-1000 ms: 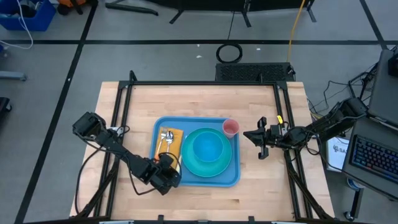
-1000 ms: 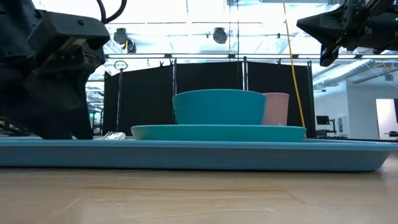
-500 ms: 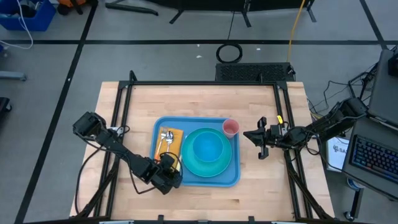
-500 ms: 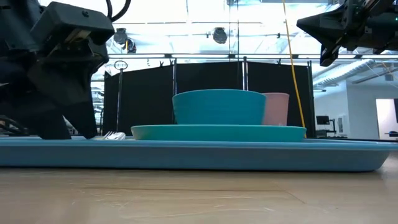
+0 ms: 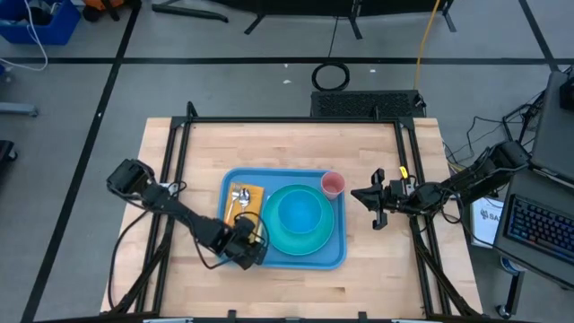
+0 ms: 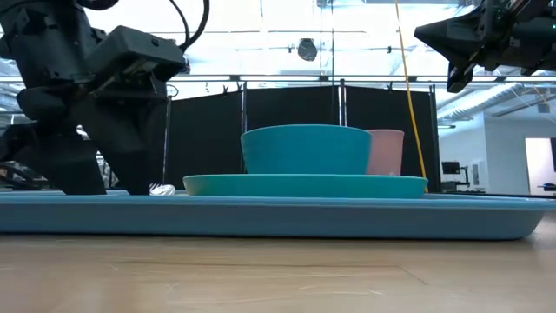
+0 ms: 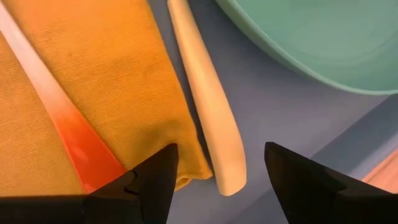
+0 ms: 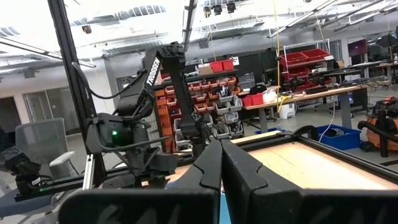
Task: Set up tray
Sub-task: Adjust the yellow knife on the yellow napkin on the blue serving tray
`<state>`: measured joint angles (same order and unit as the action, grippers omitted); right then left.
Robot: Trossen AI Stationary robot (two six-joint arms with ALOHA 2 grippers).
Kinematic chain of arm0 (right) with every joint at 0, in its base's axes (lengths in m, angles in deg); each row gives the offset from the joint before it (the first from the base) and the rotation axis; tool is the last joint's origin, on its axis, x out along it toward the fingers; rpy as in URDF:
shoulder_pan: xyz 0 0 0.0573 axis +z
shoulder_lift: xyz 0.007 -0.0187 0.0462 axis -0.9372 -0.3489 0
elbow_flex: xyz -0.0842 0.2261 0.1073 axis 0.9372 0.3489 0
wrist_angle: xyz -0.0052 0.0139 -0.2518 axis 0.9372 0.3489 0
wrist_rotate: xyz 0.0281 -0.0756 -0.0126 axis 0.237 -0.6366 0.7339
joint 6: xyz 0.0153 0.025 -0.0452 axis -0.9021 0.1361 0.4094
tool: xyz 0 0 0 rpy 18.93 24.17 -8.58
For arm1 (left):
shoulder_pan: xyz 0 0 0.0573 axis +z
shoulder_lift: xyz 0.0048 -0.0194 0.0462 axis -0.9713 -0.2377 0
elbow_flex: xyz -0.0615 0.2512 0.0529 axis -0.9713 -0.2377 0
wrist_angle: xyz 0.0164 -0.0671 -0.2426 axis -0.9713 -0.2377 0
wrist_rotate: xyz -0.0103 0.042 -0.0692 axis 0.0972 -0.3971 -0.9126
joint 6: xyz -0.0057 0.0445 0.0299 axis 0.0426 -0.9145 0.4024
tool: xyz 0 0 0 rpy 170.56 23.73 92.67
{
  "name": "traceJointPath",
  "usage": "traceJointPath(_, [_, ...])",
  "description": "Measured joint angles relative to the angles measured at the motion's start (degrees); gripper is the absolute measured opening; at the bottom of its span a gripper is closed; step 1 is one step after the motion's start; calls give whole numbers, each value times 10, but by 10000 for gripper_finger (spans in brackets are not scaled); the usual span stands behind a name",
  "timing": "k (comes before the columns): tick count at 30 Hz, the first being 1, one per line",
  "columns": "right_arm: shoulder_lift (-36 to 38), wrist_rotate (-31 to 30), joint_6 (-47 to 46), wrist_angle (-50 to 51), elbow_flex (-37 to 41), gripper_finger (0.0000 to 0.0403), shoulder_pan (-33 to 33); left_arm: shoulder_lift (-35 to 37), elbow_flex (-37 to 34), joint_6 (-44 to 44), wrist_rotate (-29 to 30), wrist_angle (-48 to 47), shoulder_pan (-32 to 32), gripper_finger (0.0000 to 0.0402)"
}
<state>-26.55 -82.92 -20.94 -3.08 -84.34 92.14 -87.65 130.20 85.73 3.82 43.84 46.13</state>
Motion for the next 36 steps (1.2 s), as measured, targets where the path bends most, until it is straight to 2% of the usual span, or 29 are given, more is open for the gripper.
traceJointPath(7, [0,0,0,0,0,0,0,-1,1,9,-22,-10,16,246])
traceJointPath(13, [0,0,0,0,0,0,0,-6,6,25,-68,-21,35,246])
traceJointPath(20, [0,0,0,0,0,0,0,-31,88,30,-50,-167,31,246])
traceJointPath(29, [-1,0,0,7,0,0,0,-103,176,5,-54,-237,29,246])
traceJointPath(36, [-1,0,0,9,0,0,0,-106,179,22,-42,-252,27,246])
